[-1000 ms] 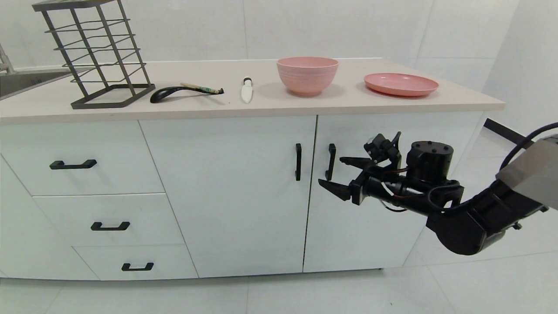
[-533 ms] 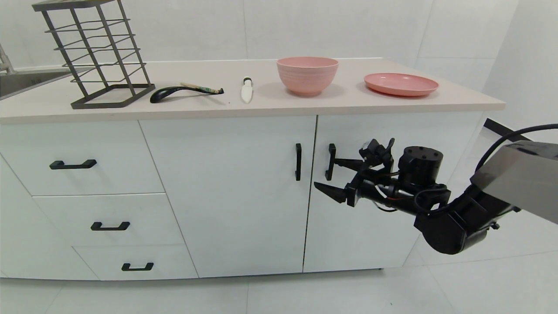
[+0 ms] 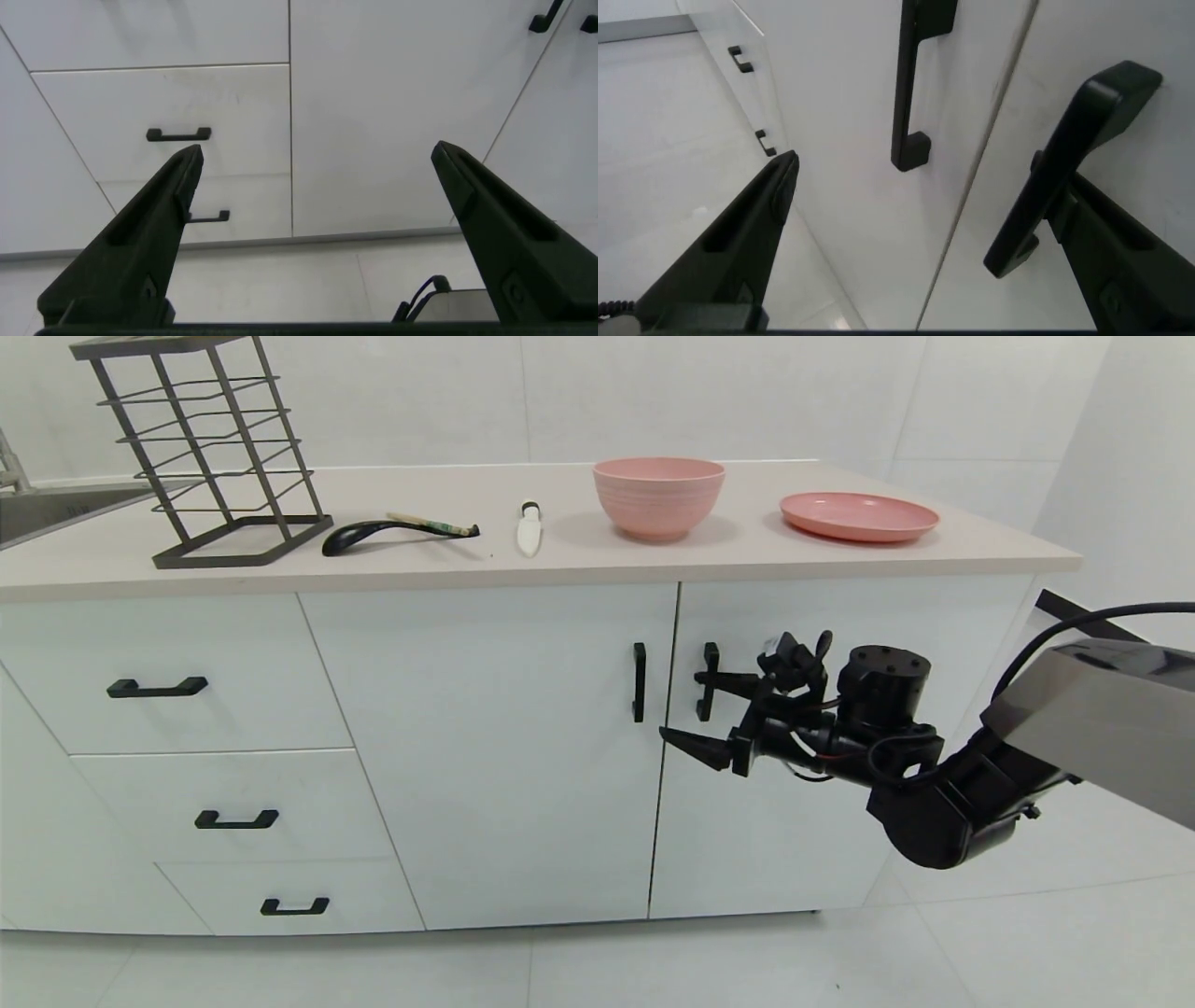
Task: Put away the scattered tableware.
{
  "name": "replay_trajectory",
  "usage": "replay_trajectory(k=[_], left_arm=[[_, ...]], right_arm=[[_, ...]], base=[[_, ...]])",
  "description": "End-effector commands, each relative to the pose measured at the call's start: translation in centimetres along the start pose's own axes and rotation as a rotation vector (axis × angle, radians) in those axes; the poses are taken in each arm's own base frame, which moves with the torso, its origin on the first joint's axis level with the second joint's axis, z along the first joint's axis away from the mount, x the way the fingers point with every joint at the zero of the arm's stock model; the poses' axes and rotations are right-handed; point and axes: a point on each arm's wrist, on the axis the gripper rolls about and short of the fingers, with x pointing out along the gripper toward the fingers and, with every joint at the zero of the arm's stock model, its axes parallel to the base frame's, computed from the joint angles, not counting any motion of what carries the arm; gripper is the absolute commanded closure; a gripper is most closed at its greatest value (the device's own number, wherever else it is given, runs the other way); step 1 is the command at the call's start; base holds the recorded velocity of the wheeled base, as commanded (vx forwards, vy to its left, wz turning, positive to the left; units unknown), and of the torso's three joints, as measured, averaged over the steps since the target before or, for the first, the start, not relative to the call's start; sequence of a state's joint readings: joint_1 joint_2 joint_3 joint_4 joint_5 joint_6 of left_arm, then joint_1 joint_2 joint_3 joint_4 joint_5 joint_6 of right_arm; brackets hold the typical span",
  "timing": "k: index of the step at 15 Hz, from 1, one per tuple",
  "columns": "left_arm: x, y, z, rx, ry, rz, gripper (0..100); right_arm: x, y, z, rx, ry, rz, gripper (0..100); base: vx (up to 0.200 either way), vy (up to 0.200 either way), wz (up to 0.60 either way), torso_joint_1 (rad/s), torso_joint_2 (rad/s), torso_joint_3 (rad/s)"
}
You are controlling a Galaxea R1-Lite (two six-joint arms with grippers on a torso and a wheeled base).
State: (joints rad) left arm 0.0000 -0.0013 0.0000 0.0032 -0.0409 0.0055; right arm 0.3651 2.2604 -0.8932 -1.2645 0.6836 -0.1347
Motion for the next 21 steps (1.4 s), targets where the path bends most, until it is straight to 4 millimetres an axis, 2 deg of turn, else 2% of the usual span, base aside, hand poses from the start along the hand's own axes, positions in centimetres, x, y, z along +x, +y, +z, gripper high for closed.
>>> replay_trajectory(k=[1, 5, 9, 10, 11, 12, 13, 14, 15, 16, 18, 19, 20, 21], left_arm=[[0.0, 0.0, 0.0, -0.003, 0.001, -0.004, 0], [0.0, 0.0, 0.0, 0.001, -0.002, -0.016, 0], [0.0, -0.1, 0.0, 0.002, -0.002, -0.028, 0], [0.0, -0.1, 0.0, 0.004, -0.002, -0.031, 0], [0.0, -0.1, 0.1, 0.021, -0.006, -0.054, 0], [-0.2, -0.2, 1.6, 0.025, -0.127, -0.077, 0], [-1.9, -0.2, 7.2, 0.025, -0.457, -0.103, 0], [-2.4, -0.3, 10.1, 0.043, -0.549, -0.136, 0], [-2.9, -0.7, 13.0, 0.085, -0.557, -0.293, 0], [-2.6, -0.8, 13.4, 0.083, -0.504, -0.355, 0], [0.2, -0.9, 14.4, 0.008, -0.272, -0.540, 0], [1.4, -1.0, 14.7, -0.002, -0.220, -0.602, 0], [5.3, -1.2, 15.7, -0.009, -0.116, -0.703, 0], [7.6, -1.3, 15.8, 0.001, -0.068, -0.736, 0]], right_arm=[[-0.5, 0.3, 0.1, -0.005, -0.013, 0.045, 0], [-2.5, 1.7, 0.9, -0.012, -0.027, 0.051, 0], [-6.9, 5.3, 1.7, -0.002, -0.021, 0.095, 0], [-7.1, 5.5, 1.7, 0.000, -0.020, 0.100, 0], [-9.0, 6.9, 1.8, 0.017, -0.007, 0.141, 0], [-9.7, 7.5, 1.9, 0.021, -0.003, 0.166, 0], [-10.2, 8.1, 2.2, 0.018, -0.005, 0.183, 0], [-10.4, 8.3, 2.5, 0.014, -0.011, 0.186, 0], [-10.7, 8.4, 2.7, 0.010, -0.017, 0.201, 0], [-11.0, 8.6, 2.7, 0.011, -0.018, 0.220, 0], [-11.6, 9.1, 2.5, 0.024, -0.007, 0.235, 0], [-11.7, 9.1, 2.5, 0.022, -0.008, 0.235, 0], [-11.9, 9.3, 2.6, 0.022, -0.008, 0.238, 0], [-12.1, 9.4, 2.8, 0.019, -0.011, 0.241, 0]], base=[[0.000, 0.000, 0.00, 0.000, 0.00, 0.000], [0.000, 0.000, 0.00, 0.000, 0.00, 0.000], [0.000, 0.000, 0.00, 0.000, 0.00, 0.000], [0.000, 0.000, 0.00, 0.000, 0.00, 0.000], [0.000, 0.000, 0.00, 0.000, 0.00, 0.000], [0.000, 0.000, 0.00, 0.000, 0.00, 0.000], [0.000, 0.000, 0.00, 0.000, 0.00, 0.000], [0.000, 0.000, 0.00, 0.000, 0.00, 0.000], [0.000, 0.000, 0.00, 0.000, 0.00, 0.000], [0.000, 0.000, 0.00, 0.000, 0.00, 0.000], [0.000, 0.000, 0.00, 0.000, 0.00, 0.000], [0.000, 0.000, 0.00, 0.000, 0.00, 0.000], [0.000, 0.000, 0.00, 0.000, 0.00, 0.000], [0.000, 0.000, 0.00, 0.000, 0.00, 0.000]])
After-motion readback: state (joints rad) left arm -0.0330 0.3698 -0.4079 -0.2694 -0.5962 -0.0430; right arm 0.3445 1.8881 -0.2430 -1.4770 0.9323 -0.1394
